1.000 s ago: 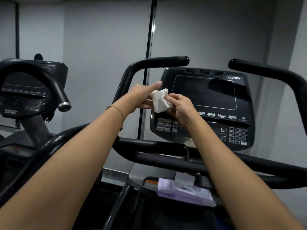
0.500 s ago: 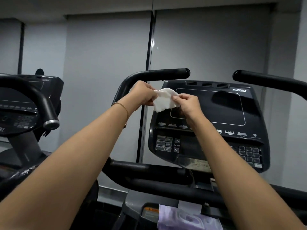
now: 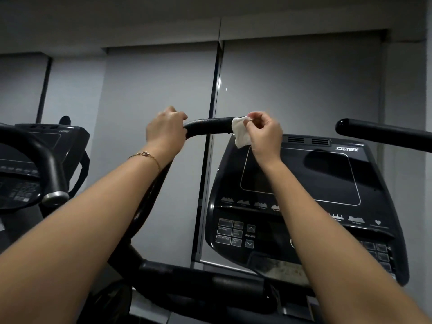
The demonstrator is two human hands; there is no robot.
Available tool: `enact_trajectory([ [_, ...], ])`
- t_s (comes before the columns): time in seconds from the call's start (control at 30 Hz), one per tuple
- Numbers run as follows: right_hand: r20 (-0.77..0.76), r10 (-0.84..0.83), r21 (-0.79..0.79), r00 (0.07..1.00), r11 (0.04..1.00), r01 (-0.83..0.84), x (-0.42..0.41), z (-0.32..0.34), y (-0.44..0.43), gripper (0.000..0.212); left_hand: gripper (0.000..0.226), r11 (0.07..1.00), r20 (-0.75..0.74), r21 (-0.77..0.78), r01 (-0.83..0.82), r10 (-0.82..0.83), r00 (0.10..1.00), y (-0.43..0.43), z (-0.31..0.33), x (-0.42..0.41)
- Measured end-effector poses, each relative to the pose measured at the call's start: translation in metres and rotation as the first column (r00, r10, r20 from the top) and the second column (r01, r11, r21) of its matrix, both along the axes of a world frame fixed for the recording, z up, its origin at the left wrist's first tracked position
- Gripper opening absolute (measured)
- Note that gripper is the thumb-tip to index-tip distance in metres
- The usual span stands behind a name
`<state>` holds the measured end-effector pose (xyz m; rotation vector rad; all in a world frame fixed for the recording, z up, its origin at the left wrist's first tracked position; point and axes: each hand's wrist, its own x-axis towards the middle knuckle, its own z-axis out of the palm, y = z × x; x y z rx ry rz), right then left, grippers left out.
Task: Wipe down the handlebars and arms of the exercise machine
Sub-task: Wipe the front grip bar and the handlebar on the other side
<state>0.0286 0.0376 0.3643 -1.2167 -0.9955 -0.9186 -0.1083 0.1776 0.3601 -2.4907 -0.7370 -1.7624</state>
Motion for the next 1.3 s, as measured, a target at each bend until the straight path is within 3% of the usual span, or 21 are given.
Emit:
enact_trajectory([
  [0.1, 0.232, -0.254, -0.085, 0.939, 0.956, 0.279, 0.009, 0.016, 0.002, 0.024, 0.036, 0.999, -0.080, 0.014, -0.041, 0.042, 0.996, 0.018, -0.003, 0.000],
  [0.17, 0.405, -0.416, -0.140, 0.814, 0.852, 0.505, 0.016, 0.018, 0.005, 0.022, 0.040, 0.999, -0.135, 0.025, -0.041, 0.044, 0.990, 0.021, -0.011, 0.006],
  [0.23, 0.534, -0.494, -0.076, 0.686, 0.780, 0.621, 0.024, 0.015, 0.007, 0.017, 0.045, 0.995, -0.152, 0.051, -0.083, 0.090, 0.984, 0.023, -0.016, 0.015],
  [0.33, 0.517, -0.599, 0.091, 0.611, 0.749, 0.657, 0.035, 0.011, 0.012, 0.011, 0.049, 0.985, -0.109, 0.079, -0.154, 0.162, 0.981, 0.025, -0.019, 0.026],
  [0.43, 0.460, -0.622, 0.107, 0.634, 0.748, 0.655, 0.027, 0.011, 0.027, 0.011, 0.047, 0.985, -0.074, 0.052, -0.166, 0.170, 0.983, 0.026, -0.018, 0.030],
  [0.57, 0.532, -0.557, -0.084, 0.637, 0.715, 0.694, 0.015, 0.012, 0.030, 0.026, 0.044, 0.990, -0.024, 0.020, -0.136, 0.137, 0.990, 0.024, -0.020, 0.030],
  [0.67, 0.413, -0.555, -0.146, 0.722, 0.742, 0.654, 0.017, 0.014, 0.019, 0.030, 0.046, 0.990, -0.021, 0.019, -0.139, 0.139, 0.990, 0.022, -0.021, 0.030],
  [0.73, 0.346, -0.587, -0.172, 0.731, 0.727, 0.665, 0.011, 0.013, 0.026, 0.032, 0.050, 0.989, -0.025, 0.025, -0.147, 0.148, 0.989, 0.022, -0.022, 0.032],
  [0.9, 0.450, -0.513, -0.267, 0.731, 0.704, 0.658, -0.005, 0.009, 0.049, 0.041, 0.051, 0.989, -0.012, 0.027, -0.146, 0.146, 0.989, 0.025, -0.025, 0.031],
  [1.07, 0.299, -0.573, -0.195, 0.763, 0.746, 0.637, 0.008, 0.013, 0.032, 0.035, 0.053, 0.991, -0.014, 0.025, -0.135, 0.135, 0.991, 0.024, -0.025, 0.031],
  [1.23, 0.460, -0.481, -0.257, 0.746, 0.732, 0.631, -0.014, 0.007, 0.060, 0.038, 0.049, 0.992, -0.008, 0.015, -0.125, 0.125, 0.992, 0.026, -0.025, 0.029],
  [1.3, 0.458, -0.494, -0.246, 0.739, 0.729, 0.639, -0.007, 0.012, 0.051, 0.037, 0.047, 0.993, -0.012, 0.003, -0.114, 0.114, 0.993, 0.026, -0.024, 0.027],
])
